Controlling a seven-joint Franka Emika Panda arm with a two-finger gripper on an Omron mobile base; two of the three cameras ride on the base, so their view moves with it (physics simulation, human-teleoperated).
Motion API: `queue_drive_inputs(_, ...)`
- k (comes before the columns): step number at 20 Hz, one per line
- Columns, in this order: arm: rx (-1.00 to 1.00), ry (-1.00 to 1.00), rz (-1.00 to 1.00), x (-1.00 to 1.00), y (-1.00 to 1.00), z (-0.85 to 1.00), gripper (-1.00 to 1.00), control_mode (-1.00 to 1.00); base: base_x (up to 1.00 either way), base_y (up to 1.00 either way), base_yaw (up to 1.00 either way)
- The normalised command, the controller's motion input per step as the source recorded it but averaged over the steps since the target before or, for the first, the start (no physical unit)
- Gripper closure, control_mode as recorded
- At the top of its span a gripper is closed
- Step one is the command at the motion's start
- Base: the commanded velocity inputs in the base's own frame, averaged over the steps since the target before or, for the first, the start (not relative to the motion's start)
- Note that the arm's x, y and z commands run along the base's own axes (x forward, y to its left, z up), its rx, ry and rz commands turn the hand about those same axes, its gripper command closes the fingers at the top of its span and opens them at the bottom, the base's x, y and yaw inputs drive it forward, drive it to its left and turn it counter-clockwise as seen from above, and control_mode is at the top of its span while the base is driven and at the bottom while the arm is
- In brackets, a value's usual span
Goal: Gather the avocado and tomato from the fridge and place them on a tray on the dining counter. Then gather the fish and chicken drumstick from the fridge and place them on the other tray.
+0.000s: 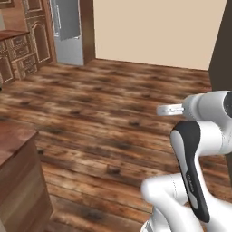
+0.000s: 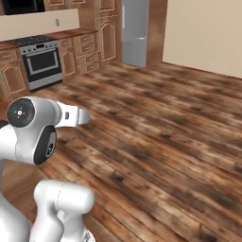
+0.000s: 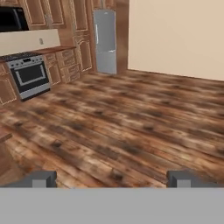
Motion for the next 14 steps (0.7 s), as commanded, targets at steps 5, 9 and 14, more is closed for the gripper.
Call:
queue_drive_inputs(5,0.00,0.00,0.00,0.00,0.00,0.00,-1.00,1.00,1.00,0.03,0.14)
queue_drive_inputs(9,0.00,0.00,0.00,0.00,0.00,0.00,-1.00,1.00,1.00,0.51,0.00)
queue_drive_inputs(14,0.00,0.00,0.00,0.00,0.00,0.00,-1.00,1.00,1.00,0.62,0.00)
